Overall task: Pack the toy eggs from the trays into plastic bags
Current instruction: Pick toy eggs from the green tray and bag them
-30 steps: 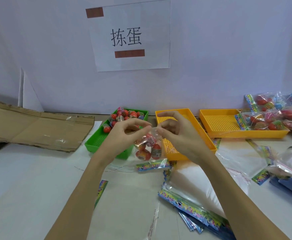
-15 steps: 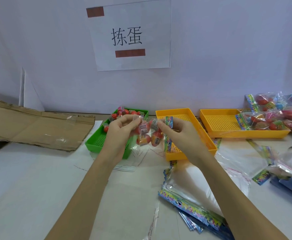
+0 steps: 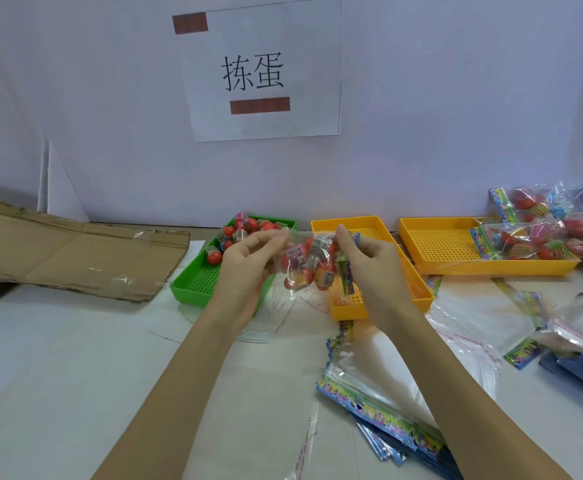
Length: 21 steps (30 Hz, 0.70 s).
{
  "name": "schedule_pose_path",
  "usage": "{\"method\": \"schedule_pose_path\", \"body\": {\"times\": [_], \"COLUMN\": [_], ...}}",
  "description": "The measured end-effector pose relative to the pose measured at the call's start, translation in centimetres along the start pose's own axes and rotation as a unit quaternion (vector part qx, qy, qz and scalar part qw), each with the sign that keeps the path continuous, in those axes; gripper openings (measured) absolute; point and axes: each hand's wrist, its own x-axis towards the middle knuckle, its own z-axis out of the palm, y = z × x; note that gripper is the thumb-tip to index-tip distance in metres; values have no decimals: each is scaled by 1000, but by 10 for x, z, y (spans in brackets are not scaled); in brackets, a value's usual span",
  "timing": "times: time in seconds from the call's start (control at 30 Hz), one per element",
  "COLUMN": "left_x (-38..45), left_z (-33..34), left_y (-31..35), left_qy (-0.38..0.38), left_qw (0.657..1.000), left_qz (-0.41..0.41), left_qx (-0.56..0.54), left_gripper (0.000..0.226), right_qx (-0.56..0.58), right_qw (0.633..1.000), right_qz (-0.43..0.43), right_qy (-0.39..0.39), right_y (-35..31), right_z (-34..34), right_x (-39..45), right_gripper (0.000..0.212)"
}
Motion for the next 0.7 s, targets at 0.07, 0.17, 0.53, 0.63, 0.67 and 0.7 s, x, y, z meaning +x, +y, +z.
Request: {"method": "schedule_pose_path", "body": {"times": [0.07, 0.17, 0.53, 0.63, 0.67, 0.7], "left_x": [0, -1, 0, 0, 0, 0], "left_z": [0, 0, 6, 5, 4, 2], "left_y": [1, 2, -4, -2, 0, 1], "left_qy": [-4, 10, 6, 36, 43, 49], "left_qw": [1000, 1000, 1000, 998, 996, 995], "left_qz": [1, 3, 21, 21, 13, 5], "left_qx": [16, -10, 20, -48, -75, -88], "left_gripper": [15, 14, 30, 18, 28, 36], "right_qx": [-6, -27, -35, -8, -2, 3], "right_qw": [1000, 999, 997, 994, 992, 991], "right_qz": [-9, -25, -55, -10, 7, 15], "right_qy": [2, -13, -47, -109, -128, -133], "right_y": [-1, -3, 3, 0, 0, 0], "right_z": [-2, -3, 1, 2, 3, 3], "right_x": [1, 0, 0, -1, -2, -2], "right_gripper": [60, 53, 55, 47, 37, 29]}}
